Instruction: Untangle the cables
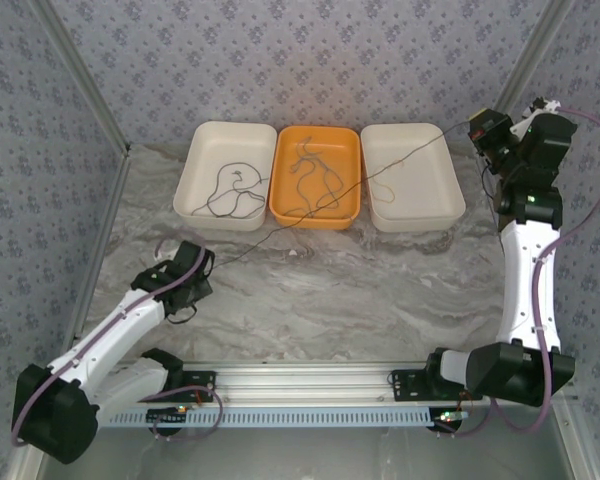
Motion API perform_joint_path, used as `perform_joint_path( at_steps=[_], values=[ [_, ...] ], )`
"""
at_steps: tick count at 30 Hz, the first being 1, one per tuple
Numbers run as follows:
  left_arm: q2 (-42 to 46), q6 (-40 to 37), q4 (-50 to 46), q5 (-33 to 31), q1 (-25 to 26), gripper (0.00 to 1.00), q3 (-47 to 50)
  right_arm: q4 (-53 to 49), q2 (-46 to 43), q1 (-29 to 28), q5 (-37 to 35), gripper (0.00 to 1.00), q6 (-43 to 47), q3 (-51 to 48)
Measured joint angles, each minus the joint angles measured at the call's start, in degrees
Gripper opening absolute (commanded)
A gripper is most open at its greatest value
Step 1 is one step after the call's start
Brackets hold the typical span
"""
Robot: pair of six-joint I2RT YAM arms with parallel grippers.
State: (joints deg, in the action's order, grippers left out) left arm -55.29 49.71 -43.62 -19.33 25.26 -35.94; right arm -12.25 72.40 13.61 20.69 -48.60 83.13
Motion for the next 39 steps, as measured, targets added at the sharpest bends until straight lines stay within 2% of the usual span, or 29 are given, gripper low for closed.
perform_joint_path(
  at_steps=[17,21,25,29,32,35,39],
  values=[
    [3.26,0.5,-1.51,0.02,-1.16,0.0,0.92,5.33,0.42,0.39,2.67,0.0,-6.27,0.0],
    [4.37,0.33,-1.66,0.61,-1.16,0.0,0.92,6.05,0.39,-1.05,2.64,0.0,-6.51,0.0],
    [7.04,-0.81,-1.38,4.9,-1.16,0.0,0.2,8.04,0.33,-9.18,1.64,0.0,-6.03,-0.44],
    [8.44,-2.05,-1.11,9.97,-1.27,0.0,-7.1,10.69,1.95,-25.18,-0.39,0.0,-3.8,-0.66],
    [6.62,-2.6,0.59,12.66,-1.55,0.0,-15.21,13.03,7.54,-35.74,-1.22,0.0,-1.51,2.51],
    [2.93,-2.71,3.19,15.58,-3.5,0.0,-21.38,15.67,15.98,-41.48,-1.9,0.0,0.22,8.61],
    [-3.06,-2.86,4.98,18.14,-7.52,0.0,-25.75,18.95,27.43,-43.95,-1.33,0.0,0.39,17.64]
  ],
)
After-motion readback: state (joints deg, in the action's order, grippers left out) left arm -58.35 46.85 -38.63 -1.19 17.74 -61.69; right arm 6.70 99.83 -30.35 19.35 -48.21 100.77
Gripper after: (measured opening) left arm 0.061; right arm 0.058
